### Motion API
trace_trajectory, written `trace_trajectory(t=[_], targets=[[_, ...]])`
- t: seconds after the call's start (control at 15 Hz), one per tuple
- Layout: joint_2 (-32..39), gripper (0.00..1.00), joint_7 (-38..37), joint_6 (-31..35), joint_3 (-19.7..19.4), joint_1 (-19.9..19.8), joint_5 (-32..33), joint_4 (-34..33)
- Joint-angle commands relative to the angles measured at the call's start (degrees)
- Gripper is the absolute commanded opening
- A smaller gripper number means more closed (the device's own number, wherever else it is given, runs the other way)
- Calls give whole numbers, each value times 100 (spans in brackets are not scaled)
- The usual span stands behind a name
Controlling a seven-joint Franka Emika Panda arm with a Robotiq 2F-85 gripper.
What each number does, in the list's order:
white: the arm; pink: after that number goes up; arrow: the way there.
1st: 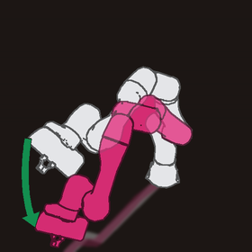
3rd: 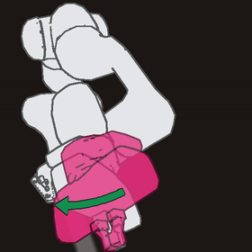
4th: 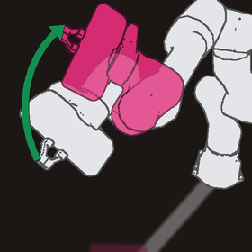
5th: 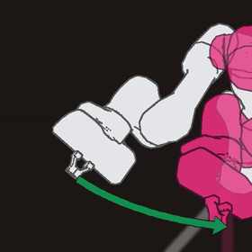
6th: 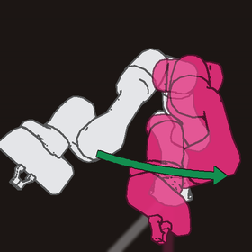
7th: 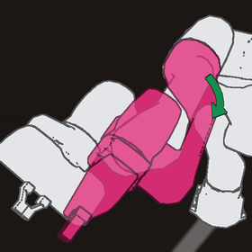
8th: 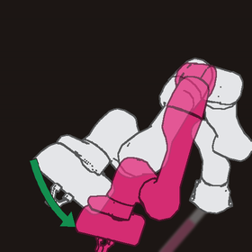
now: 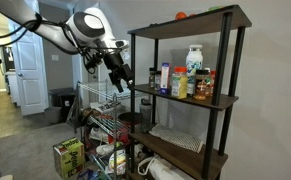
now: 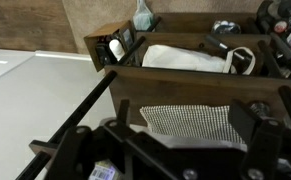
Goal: Move the container with an orange lid to the left
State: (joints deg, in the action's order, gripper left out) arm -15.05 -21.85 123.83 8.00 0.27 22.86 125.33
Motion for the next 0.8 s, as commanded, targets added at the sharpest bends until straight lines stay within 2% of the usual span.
trace_trajectory(t=[0.0, 0.07, 0.13, 0.73], targets=[[-223, 100, -956, 647, 102, -223, 655, 197], [-236, 100, -1141, 710, 108, -264, 801, 190], [-51, 100, -715, 434, 52, -143, 494, -7], [-95, 100, -931, 525, 71, -208, 632, 0]])
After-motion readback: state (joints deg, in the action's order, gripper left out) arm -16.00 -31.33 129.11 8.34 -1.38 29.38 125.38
